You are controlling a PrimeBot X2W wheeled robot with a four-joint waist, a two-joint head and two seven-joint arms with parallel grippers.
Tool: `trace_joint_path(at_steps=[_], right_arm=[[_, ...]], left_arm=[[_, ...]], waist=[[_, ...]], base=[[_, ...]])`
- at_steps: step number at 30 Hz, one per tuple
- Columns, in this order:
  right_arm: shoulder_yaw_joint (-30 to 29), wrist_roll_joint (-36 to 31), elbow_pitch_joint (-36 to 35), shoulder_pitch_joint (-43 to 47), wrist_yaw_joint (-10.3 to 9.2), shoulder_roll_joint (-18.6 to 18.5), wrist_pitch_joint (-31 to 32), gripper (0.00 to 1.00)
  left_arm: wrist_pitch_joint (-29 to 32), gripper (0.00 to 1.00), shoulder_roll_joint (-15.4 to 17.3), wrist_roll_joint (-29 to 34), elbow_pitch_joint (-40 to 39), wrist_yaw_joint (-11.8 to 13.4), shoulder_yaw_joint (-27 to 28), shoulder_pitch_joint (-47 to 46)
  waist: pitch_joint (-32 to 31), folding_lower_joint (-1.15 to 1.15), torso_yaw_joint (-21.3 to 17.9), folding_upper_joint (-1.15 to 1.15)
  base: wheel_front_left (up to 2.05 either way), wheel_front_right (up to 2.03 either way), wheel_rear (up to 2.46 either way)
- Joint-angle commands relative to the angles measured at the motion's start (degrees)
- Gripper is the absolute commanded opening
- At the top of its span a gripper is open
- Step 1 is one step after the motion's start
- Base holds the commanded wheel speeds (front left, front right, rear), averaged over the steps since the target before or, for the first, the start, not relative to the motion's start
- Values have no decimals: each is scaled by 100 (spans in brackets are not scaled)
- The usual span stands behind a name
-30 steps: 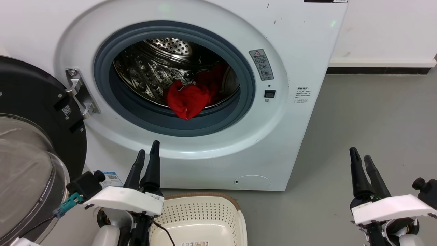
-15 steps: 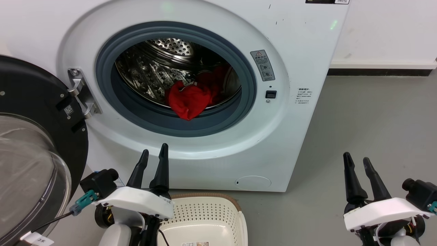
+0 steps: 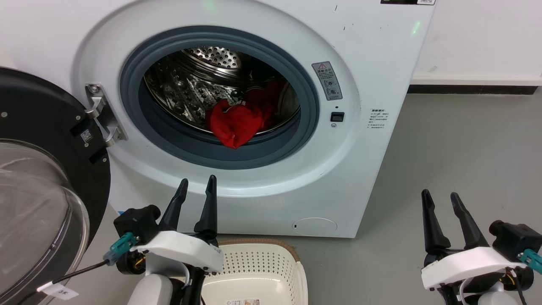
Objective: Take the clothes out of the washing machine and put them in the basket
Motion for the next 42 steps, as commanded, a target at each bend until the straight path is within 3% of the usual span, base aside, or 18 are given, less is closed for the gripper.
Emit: trace_joint_path(at_steps=[1, 42], right_arm=[[14, -201, -36, -60, 0, -3, -60, 100], [21, -2251, 190, -100, -1, 1, -494, 100]], left_arm=[[-61, 100, 12, 201, -28, 33, -35, -121], [-536, 100, 14, 2056, 284, 268, -315, -111]], waist=[[0, 0, 4, 0], [-5, -1, 62, 0]], base=[[0, 0, 0], [0, 0, 0]])
